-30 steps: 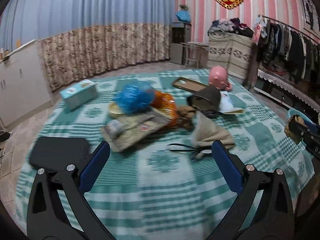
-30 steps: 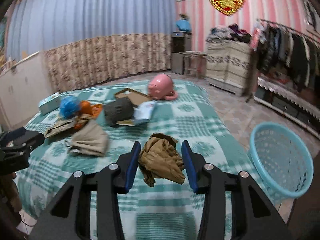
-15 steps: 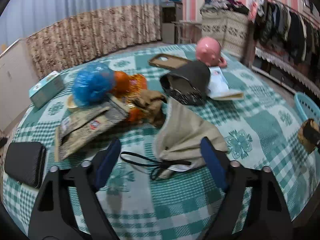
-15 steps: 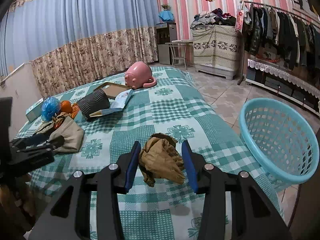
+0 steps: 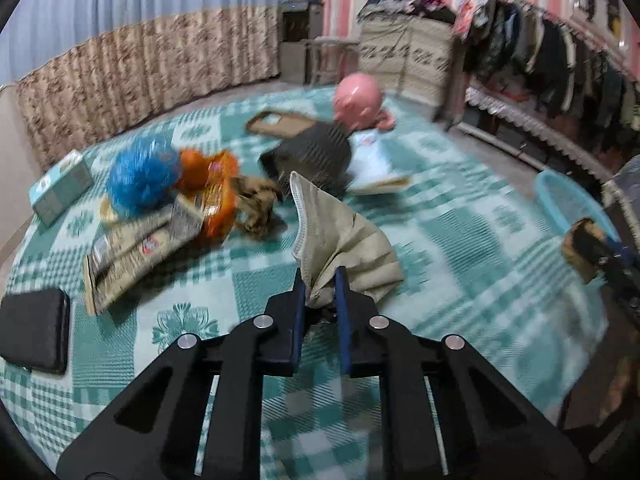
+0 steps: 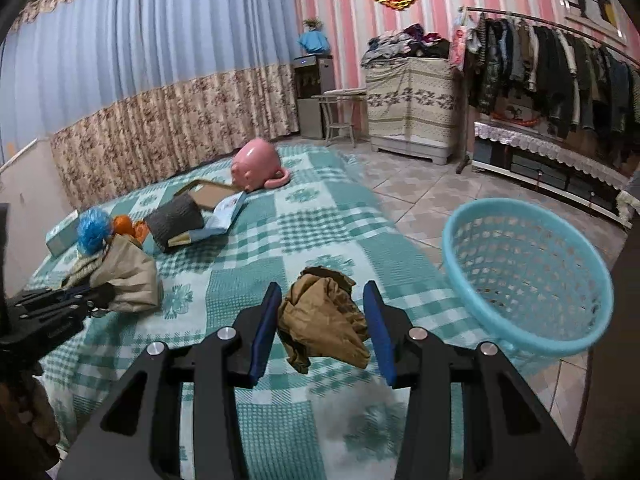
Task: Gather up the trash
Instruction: 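Carry the brown cloth to the blue basket with the right tool while the left tool grasps the beige bag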
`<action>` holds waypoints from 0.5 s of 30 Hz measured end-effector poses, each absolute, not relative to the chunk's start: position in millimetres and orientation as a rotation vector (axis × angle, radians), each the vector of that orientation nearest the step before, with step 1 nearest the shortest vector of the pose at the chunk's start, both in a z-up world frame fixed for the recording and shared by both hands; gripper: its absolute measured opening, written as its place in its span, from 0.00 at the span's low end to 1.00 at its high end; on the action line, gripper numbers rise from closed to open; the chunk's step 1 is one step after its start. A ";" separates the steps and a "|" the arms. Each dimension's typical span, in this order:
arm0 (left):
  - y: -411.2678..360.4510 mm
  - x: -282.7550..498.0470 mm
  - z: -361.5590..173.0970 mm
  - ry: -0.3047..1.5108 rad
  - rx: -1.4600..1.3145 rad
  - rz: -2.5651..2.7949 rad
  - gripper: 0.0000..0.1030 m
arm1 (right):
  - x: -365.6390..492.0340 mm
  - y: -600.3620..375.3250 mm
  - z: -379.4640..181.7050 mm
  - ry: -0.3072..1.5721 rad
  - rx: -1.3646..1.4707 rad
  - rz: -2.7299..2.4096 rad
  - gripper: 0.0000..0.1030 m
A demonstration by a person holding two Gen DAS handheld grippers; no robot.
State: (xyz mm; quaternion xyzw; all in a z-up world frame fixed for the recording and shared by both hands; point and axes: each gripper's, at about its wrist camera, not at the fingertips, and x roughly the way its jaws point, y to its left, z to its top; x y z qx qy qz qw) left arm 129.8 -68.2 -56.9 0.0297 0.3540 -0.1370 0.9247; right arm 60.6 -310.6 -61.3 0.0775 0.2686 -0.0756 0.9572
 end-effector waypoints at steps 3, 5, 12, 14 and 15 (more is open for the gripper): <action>-73.4 113.8 -27.5 0.662 0.071 -0.319 0.12 | 48.8 -318.0 -40.2 0.516 0.195 -0.168 0.41; -77.6 110.8 -9.0 0.634 0.074 -0.332 0.12 | 42.4 -323.0 -25.9 0.492 0.185 -0.181 0.41; -124.2 107.2 39.8 0.596 0.071 -0.442 0.12 | 17.7 -373.8 12.6 0.434 0.211 -0.268 0.41; -143.4 104.8 50.6 0.594 0.083 -0.485 0.12 | 13.5 -389.1 21.0 0.424 0.226 -0.289 0.41; -150.8 103.8 54.3 0.594 0.088 -0.500 0.12 | 10.9 -395.6 25.1 0.418 0.227 -0.300 0.41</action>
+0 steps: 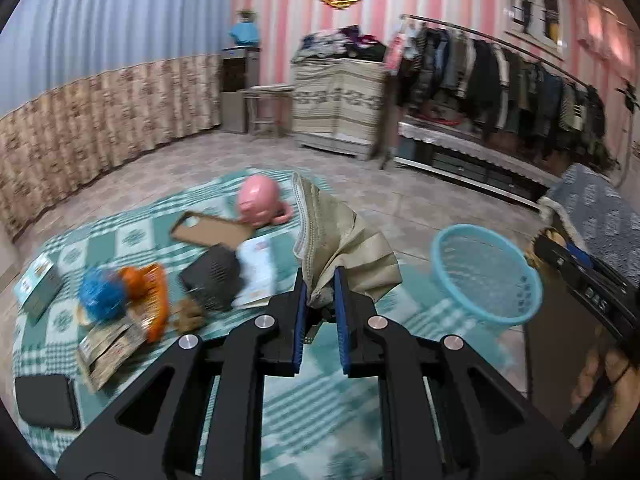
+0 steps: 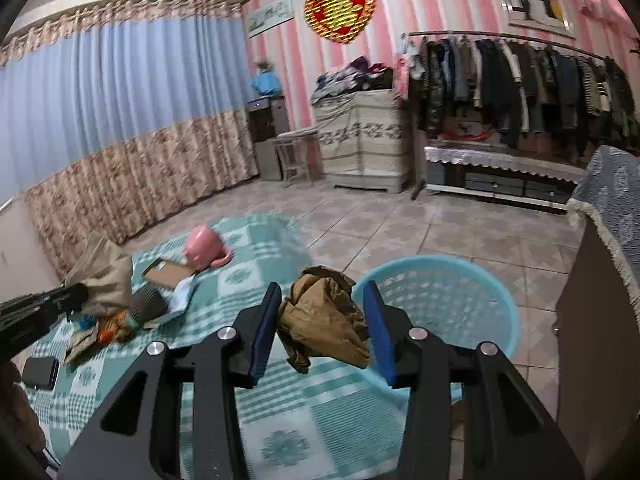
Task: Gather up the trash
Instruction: 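Carry the brown cloth to the blue basket with the right tool while the left tool grasps the beige bag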
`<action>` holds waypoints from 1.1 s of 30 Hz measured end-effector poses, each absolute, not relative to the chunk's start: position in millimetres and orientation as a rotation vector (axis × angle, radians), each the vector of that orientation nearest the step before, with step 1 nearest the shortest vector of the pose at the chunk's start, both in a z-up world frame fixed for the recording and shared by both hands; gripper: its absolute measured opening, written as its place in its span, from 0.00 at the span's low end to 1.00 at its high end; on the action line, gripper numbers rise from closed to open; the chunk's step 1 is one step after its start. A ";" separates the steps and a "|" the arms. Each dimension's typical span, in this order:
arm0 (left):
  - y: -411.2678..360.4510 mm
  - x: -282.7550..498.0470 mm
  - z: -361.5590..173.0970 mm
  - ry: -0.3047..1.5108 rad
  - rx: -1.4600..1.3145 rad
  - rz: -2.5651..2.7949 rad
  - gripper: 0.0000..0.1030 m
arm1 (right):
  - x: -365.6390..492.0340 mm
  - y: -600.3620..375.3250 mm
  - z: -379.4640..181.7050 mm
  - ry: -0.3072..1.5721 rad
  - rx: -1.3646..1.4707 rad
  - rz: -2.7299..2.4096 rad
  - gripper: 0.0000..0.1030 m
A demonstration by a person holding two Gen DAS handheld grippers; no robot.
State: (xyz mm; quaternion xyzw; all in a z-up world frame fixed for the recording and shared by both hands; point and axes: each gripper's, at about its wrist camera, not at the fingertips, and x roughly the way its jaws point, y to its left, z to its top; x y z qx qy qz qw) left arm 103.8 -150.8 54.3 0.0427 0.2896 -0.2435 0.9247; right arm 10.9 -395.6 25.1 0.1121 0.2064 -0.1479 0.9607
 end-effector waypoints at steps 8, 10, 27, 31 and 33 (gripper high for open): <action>-233.5 93.6 97.6 0.497 0.123 -0.609 0.12 | 16.4 -442.1 55.0 0.430 0.177 -0.404 0.41; -256.6 97.4 106.4 0.465 0.128 -0.639 0.12 | 20.9 -456.7 60.3 0.434 0.176 -0.430 0.41; -400.6 170.4 -5.8 0.671 0.223 -0.810 0.12 | 39.1 -554.7 -22.3 0.515 0.350 -0.635 0.41; -418.4 176.7 -37.1 0.714 0.251 -0.821 0.12 | 44.6 -562.2 -35.6 0.553 0.353 -0.641 0.41; -421.2 179.8 -47.1 0.726 0.248 -0.821 0.15 | 42.8 -568.4 -40.4 0.558 0.377 -0.642 0.41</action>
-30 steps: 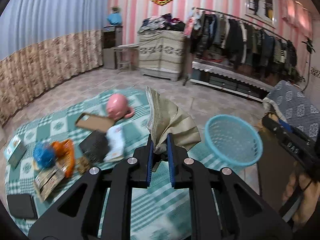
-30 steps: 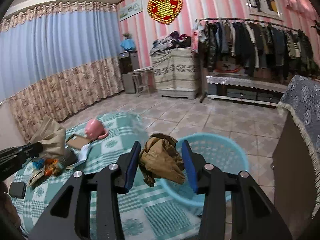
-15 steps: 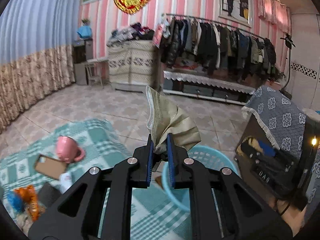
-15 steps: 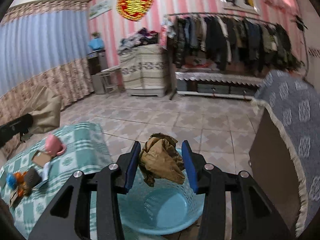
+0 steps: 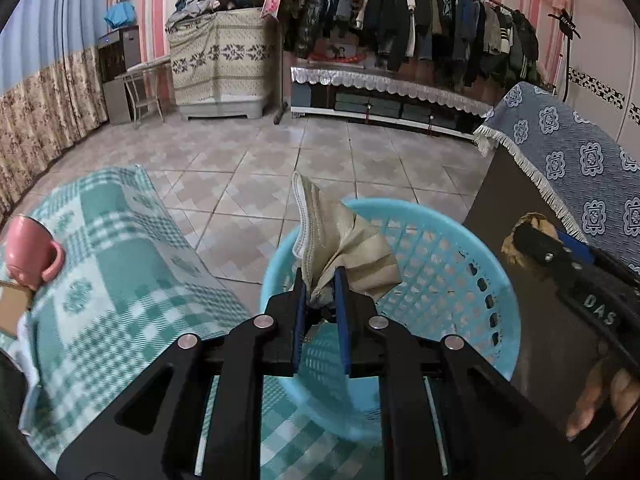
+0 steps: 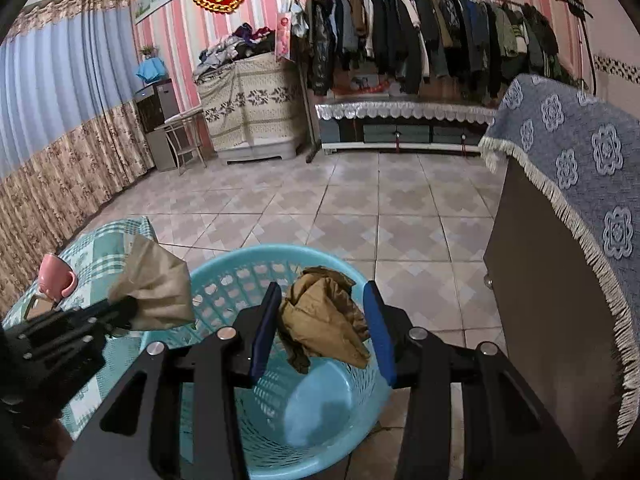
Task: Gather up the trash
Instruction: 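Carry the brown cloth to the blue basket with the right tool while the left tool grasps the beige bag, then open both tools over the blue basket, dropping the cloth and beige bag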
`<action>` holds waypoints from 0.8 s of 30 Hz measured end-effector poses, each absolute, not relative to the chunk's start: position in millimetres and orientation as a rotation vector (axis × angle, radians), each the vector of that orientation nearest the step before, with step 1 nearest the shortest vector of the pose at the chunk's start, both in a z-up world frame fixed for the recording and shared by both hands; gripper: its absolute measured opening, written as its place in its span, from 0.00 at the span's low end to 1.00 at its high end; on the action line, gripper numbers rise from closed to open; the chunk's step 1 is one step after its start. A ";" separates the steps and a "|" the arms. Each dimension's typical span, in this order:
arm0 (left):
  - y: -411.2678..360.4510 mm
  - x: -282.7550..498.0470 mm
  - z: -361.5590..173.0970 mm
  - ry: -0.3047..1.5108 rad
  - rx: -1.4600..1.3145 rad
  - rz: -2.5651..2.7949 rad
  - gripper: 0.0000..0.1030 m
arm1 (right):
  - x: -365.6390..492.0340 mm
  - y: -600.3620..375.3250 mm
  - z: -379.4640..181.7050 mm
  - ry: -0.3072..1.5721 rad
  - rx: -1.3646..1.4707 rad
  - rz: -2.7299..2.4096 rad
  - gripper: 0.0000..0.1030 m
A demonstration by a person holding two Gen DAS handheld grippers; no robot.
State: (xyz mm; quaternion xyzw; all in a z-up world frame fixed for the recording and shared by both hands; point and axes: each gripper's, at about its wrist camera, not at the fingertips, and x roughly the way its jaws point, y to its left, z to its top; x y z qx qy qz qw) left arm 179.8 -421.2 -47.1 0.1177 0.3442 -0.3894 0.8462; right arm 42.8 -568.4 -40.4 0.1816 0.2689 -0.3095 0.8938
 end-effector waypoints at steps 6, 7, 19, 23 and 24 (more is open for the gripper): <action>-424.2 182.0 -54.3 0.712 0.265 -0.795 0.59 | 45.2 -568.1 -43.7 0.553 0.407 -0.634 0.41; -420.7 182.8 -51.6 0.699 0.263 -0.780 0.67 | 47.0 -568.1 -44.3 0.556 0.405 -0.630 0.41; -343.3 192.1 -7.1 0.547 0.182 -0.530 0.92 | 81.5 -547.6 -52.5 0.609 0.359 -0.587 0.43; -316.0 188.6 2.8 0.526 0.148 -0.478 0.94 | 85.7 -543.6 -53.5 0.604 0.364 -0.576 0.71; -311.3 188.3 5.2 0.522 0.143 -0.472 0.94 | 86.7 -541.2 -52.8 0.602 0.359 -0.575 0.71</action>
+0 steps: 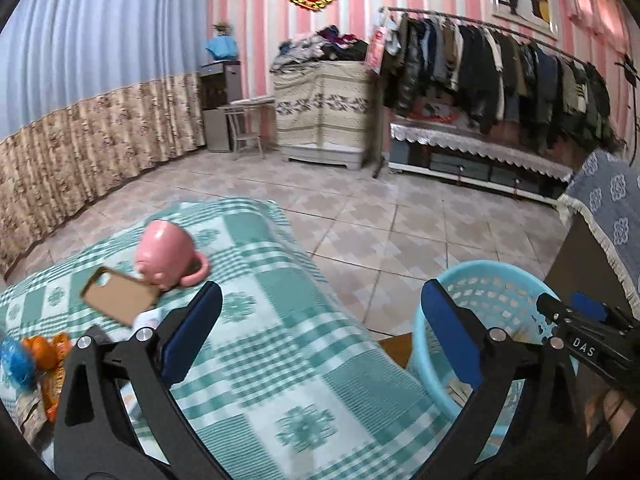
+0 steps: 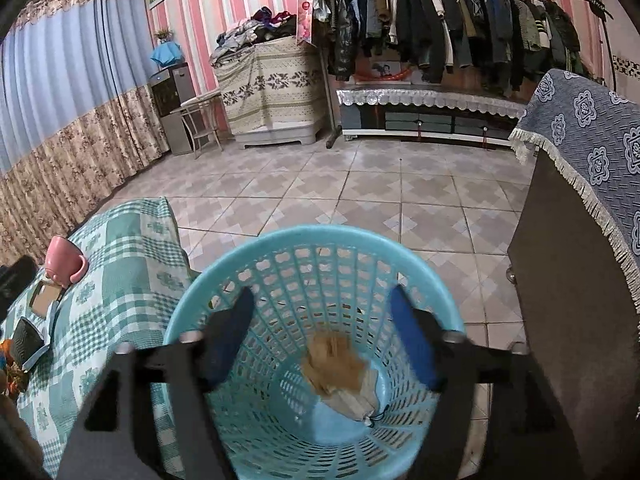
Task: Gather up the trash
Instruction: 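Open both tools over the blue basket, dropping the cloth and beige bag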
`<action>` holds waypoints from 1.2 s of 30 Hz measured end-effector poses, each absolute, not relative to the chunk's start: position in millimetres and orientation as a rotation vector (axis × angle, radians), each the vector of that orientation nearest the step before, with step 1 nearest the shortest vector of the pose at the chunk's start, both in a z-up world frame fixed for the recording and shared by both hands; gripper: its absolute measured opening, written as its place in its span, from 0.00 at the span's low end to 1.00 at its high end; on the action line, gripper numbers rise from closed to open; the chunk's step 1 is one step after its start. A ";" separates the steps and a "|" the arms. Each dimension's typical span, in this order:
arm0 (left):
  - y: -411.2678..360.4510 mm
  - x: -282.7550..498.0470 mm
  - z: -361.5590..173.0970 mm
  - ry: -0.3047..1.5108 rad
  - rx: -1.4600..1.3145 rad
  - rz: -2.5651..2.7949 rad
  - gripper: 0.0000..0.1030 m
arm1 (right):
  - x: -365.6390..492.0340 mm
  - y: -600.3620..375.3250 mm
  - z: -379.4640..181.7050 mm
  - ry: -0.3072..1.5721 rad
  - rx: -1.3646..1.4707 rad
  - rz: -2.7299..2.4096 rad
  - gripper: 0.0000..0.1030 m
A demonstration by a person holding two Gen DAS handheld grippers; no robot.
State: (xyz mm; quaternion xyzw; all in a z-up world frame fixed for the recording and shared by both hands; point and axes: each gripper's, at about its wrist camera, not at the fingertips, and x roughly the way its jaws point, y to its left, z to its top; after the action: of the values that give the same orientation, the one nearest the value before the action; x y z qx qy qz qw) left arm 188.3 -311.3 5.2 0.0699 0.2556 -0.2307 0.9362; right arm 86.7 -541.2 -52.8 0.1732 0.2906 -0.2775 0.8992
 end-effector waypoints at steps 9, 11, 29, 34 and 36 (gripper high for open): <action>-249.1 162.3 24.9 0.475 0.125 -0.386 0.95 | 82.3 -504.9 -33.3 0.554 0.282 -0.552 0.88; -235.4 159.4 29.9 0.470 0.120 -0.366 0.95 | 79.1 -494.6 -28.0 0.533 0.233 -0.562 0.94; -90.5 126.1 38.2 0.462 0.081 -0.165 0.95 | 84.0 -404.2 7.2 0.454 0.122 -0.382 0.94; -49.1 116.2 34.1 0.461 0.063 -0.114 0.95 | 97.4 -352.7 11.2 0.450 0.079 -0.276 0.94; -32.8 112.9 29.6 0.458 0.055 -0.078 0.95 | 102.8 -333.8 11.7 0.453 0.062 -0.240 0.94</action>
State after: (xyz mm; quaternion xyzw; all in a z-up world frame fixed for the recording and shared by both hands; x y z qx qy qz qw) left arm 112.9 -32.8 29.6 0.0272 0.2271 -0.0385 0.9727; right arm 102.8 -333.8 11.7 0.0306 0.2239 -0.1189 0.9669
